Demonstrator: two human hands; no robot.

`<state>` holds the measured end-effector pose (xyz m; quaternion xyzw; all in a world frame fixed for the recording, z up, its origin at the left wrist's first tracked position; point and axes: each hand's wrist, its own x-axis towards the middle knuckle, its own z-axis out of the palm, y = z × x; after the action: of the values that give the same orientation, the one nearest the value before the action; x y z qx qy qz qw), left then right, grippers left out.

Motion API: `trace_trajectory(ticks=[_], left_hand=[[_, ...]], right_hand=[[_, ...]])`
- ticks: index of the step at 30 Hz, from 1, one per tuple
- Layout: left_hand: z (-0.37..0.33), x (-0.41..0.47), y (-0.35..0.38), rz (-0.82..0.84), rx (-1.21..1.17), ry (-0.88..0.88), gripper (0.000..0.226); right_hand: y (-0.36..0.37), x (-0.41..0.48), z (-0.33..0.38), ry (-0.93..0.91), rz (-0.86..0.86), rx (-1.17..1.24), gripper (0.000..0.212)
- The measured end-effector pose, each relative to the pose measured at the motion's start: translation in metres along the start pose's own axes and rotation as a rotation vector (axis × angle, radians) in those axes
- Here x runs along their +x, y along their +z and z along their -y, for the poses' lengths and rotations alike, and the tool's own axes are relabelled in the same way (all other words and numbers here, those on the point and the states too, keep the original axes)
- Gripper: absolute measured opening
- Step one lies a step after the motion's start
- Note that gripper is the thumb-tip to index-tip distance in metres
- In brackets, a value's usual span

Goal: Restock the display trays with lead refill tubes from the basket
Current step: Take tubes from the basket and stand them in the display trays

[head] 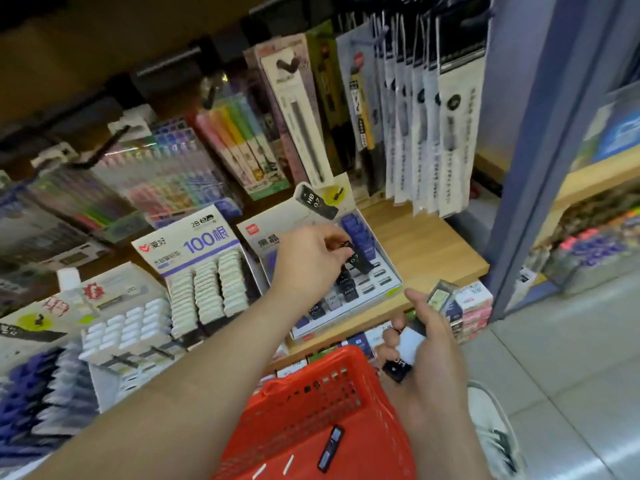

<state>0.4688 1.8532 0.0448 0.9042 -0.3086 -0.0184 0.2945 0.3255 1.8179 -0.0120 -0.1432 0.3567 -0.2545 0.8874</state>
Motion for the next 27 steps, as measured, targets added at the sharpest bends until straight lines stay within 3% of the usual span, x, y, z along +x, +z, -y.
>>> trace_trajectory(ticks=[11,23,25,27], left_hand=[[-0.003,-0.014,0.004,0.156,0.165,0.152,0.017],[-0.001,-0.018,0.021,0.106,0.296,0.219,0.015],[-0.004,-0.029,0.017,0.026,0.236,0.238,0.017],[-0.010,-0.053,0.012,0.065,0.089,0.134,0.014]], right_hand=[[-0.012,0.002,-0.004,0.075,0.013,0.088,0.020],[-0.003,0.000,-0.001,0.081,0.067,0.321,0.037],[-0.001,-0.001,0.001,0.071,0.053,0.335,0.026],[0.000,-0.002,0.002,0.053,0.051,0.347,0.023]])
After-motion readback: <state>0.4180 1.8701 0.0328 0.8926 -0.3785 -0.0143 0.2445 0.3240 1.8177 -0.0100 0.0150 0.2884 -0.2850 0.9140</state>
